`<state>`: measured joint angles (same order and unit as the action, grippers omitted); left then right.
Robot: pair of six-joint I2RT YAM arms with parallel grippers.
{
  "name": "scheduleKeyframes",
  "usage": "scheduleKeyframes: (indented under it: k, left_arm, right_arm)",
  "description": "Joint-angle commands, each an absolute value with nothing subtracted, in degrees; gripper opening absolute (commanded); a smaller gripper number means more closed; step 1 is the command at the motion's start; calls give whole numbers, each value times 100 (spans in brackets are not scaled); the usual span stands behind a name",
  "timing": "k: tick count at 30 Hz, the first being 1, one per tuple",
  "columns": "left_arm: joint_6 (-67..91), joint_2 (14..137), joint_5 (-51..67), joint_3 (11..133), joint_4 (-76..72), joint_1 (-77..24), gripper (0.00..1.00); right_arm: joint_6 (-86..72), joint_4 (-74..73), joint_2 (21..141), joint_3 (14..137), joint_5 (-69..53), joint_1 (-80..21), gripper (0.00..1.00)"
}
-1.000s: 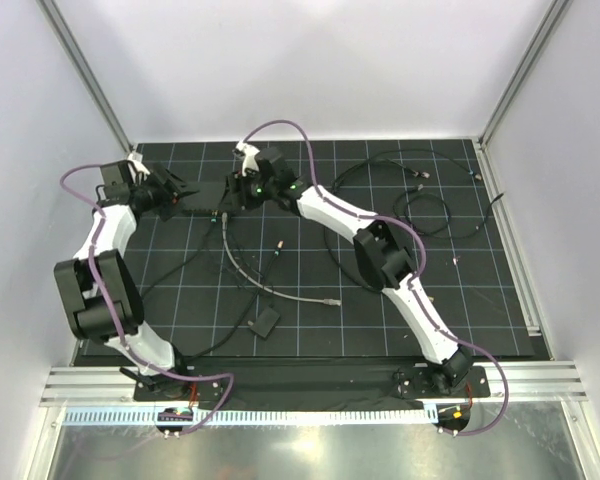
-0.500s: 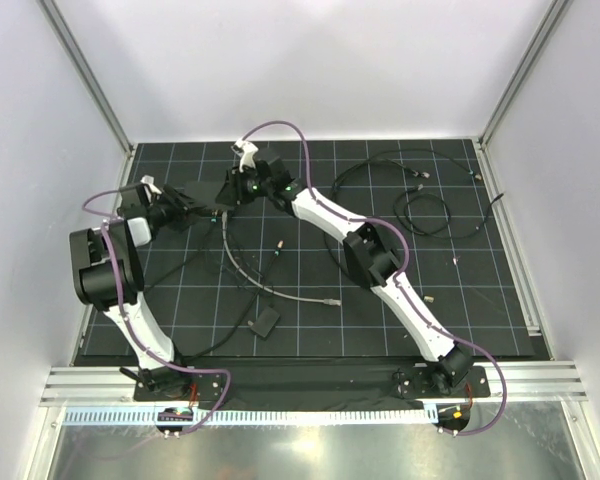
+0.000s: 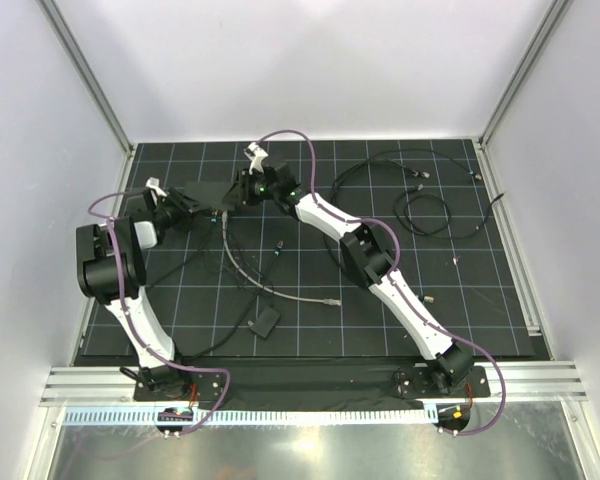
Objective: Pull the plug from the switch port
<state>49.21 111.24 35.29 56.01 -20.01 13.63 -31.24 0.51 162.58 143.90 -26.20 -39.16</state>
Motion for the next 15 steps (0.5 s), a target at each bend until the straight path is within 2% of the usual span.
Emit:
scheduleKeyframes:
  k: [1,15]
  left_arm:
    - [4913,11267,3647,5572,-2312,1301,47]
    - [4860,11531,3630,5616,-2232,1248,47]
  right_arm:
    - [-3357,457,16233,14687,-2716,-3946,42]
    - [-3700,615,16365,14766,-2777,-3894,41]
